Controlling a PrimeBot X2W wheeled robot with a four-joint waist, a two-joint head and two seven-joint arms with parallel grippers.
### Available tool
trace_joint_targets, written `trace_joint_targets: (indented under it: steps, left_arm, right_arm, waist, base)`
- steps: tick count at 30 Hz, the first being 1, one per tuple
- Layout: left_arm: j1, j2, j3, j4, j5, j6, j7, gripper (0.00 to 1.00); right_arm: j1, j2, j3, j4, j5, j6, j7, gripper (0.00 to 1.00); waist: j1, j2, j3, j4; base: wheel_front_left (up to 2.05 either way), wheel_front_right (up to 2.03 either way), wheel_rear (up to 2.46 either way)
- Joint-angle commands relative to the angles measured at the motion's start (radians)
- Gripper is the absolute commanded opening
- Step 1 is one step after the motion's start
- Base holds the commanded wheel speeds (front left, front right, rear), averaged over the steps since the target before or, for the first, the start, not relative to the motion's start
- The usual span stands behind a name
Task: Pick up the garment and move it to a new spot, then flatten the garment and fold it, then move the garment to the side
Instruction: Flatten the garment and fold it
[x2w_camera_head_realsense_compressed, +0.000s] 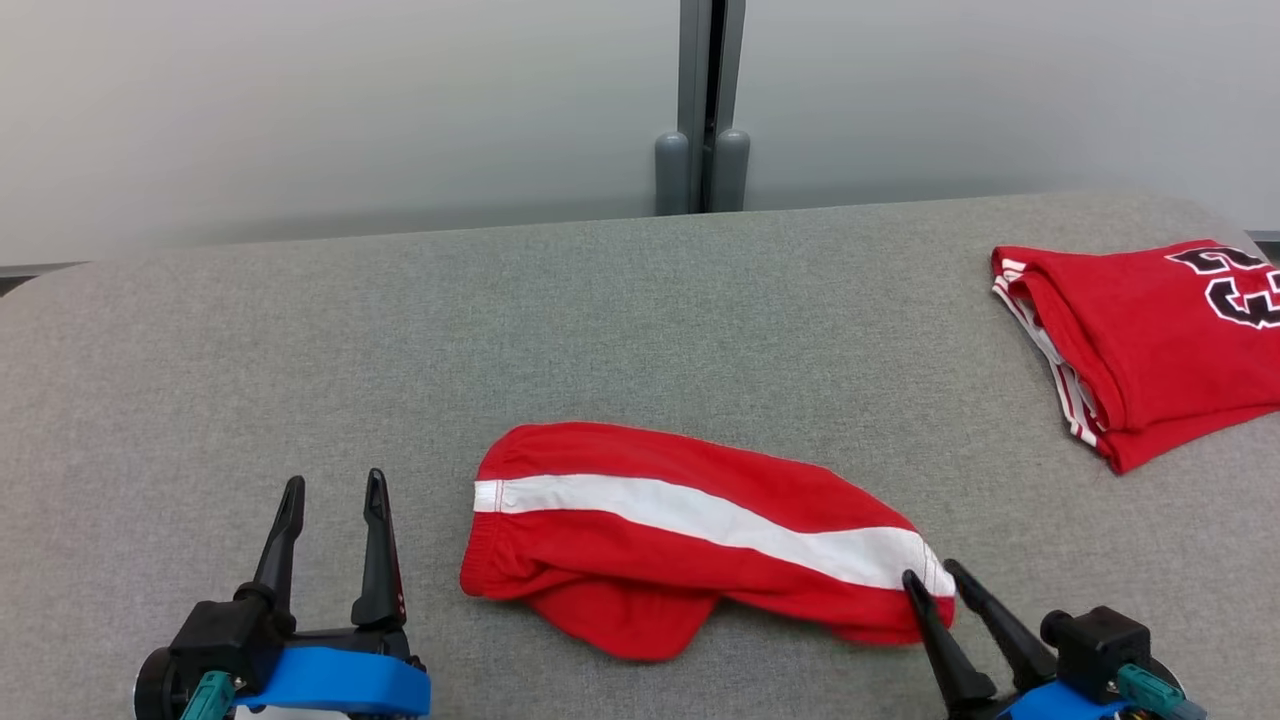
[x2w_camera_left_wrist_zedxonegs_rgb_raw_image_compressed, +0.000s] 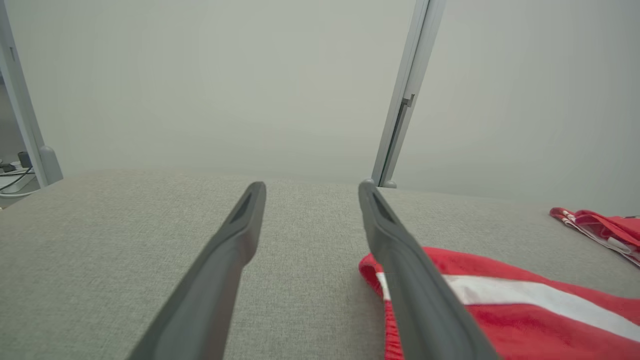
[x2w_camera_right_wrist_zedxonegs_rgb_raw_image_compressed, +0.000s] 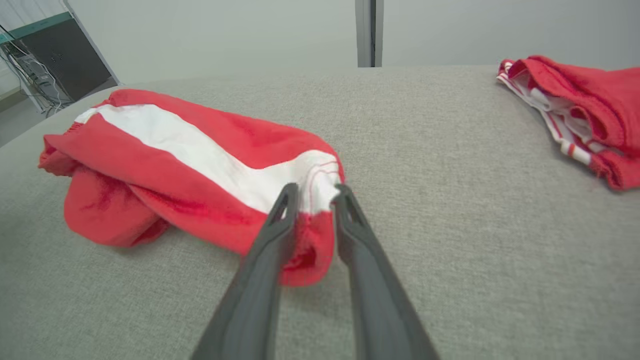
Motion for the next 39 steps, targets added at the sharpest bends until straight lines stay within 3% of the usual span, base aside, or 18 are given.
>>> trace_joint_targets:
  steps: [1,8,12,22,39]
  left_arm:
    - [0.010,0.000,0.002,0.002,0.005,-0.002,-0.004,1.00]
    - [0.020,0.000,0.000,0.010,0.010,-0.010,-0.004,1.00]
    - [0.027,0.000,-0.002,0.012,0.009,-0.012,-0.004,1.00]
    - [0.038,0.000,0.003,0.012,0.017,-0.015,-0.004,1.00]
    - [-0.070,0.015,-0.059,0.068,-0.004,-0.038,-0.004,1.00]
  right_arm:
    - [0.020,0.011,-0.021,-0.006,-0.008,0.000,-0.005,1.00]
    - [0.033,0.070,-0.169,-0.053,-0.082,0.000,-0.043,1.00]
    - [0.039,0.100,-0.204,-0.080,-0.104,0.000,-0.060,1.00]
    - [0.066,0.156,-0.218,-0.105,-0.154,0.000,-0.082,1.00]
    - [0.022,0.162,-0.193,-0.069,-0.145,0.000,-0.086,1.00]
  waist:
    - [0.0001,0.0000,-0.005,0.001]
    - [0.0001,0.0000,-0.026,0.017]
    - [0.0001,0.0000,-0.034,0.023]
    - [0.0001,0.0000,-0.045,0.032]
    - [0.0001,0.0000,-0.015,0.008]
  base:
    - [0.00,0.00,0.00]
    - [0.00,0.00,0.00]
    - [0.00,0.00,0.00]
    - [0.00,0.00,0.00]
    - [0.00,0.00,0.00]
